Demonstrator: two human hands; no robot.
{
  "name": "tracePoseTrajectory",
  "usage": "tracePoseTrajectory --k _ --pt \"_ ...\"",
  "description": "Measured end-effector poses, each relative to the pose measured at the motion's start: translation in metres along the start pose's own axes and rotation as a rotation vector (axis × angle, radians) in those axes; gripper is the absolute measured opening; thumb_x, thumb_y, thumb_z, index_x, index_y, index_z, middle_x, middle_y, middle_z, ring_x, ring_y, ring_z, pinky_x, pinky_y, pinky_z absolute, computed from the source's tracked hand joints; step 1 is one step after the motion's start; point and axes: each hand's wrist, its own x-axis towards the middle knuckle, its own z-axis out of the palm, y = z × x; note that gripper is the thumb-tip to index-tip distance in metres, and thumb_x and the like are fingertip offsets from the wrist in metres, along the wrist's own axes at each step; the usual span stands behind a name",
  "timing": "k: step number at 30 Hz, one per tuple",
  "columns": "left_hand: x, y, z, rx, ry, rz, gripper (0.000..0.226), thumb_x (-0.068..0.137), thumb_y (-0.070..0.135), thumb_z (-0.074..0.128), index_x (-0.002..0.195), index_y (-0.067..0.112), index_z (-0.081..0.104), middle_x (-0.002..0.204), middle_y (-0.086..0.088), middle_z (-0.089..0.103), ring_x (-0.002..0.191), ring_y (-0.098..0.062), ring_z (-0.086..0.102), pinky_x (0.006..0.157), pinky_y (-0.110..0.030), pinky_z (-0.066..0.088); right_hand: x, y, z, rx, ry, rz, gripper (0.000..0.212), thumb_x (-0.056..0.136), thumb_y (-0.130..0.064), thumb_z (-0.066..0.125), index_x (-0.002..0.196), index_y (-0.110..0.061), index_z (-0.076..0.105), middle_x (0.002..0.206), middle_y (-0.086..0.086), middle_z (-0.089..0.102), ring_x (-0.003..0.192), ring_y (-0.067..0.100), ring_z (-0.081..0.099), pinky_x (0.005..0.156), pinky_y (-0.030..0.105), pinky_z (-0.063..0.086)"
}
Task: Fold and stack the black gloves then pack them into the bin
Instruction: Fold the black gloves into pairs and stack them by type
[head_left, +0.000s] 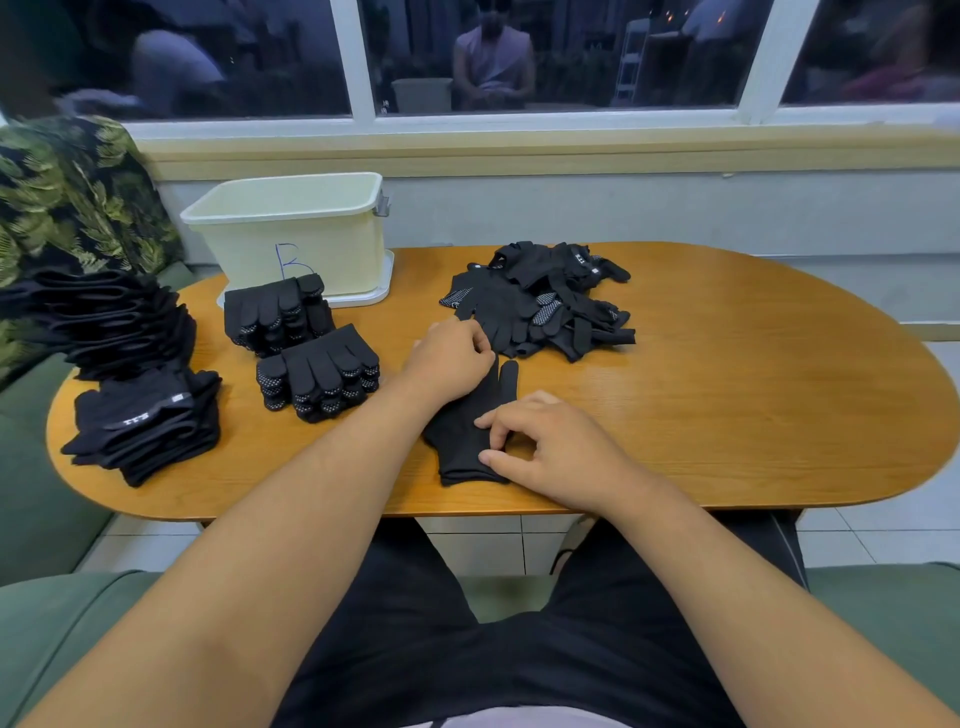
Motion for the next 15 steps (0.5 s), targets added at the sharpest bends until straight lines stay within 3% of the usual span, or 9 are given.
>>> tracePoseTrajectory --k 5,11,15 --pt "0.003 -0.006 0.004 -0.051 0.109 -0.007 0.013 0.101 0.031 0.064 0.089 0.031 0.068 0.099 0.01 0.053 0.115 -0.025 0.054 0.098 -0.049 0.051 0.001 0.001 0.001 -0.002 -0.003 0.003 0.017 0.094 -0.052 0.07 0.089 -0.037 0.062 0.132 -0.027 0.068 0.123 -0.003 0.048 0.098 0.026 0.046" --pt "-0.006 -0.012 0.006 -0.031 0.17 0.045 0.021 0.104 0.044 0.062 0.118 0.03 0.067 0.119 0.007 0.059 0.121 -0.022 0.051 0.101 -0.048 0.046 0.0 0.001 0.0 -0.006 -0.005 0.002 0.017 0.094 -0.051 0.071 0.09 -0.037 0.062 0.131 -0.028 0.068 0.123 -0.004 0.048 0.096 0.023 0.043" --pt "-0.036 -0.014 -0.012 -0.067 0.222 0.155 0.015 0.109 0.031 0.056 0.117 0.03 0.068 0.11 0.013 0.055 0.112 -0.017 0.048 0.097 -0.044 0.046 0.0 0.001 -0.001 0.01 -0.015 -0.014 0.016 0.094 -0.051 0.071 0.091 -0.037 0.062 0.131 -0.027 0.067 0.127 -0.005 0.048 0.101 0.027 0.044"
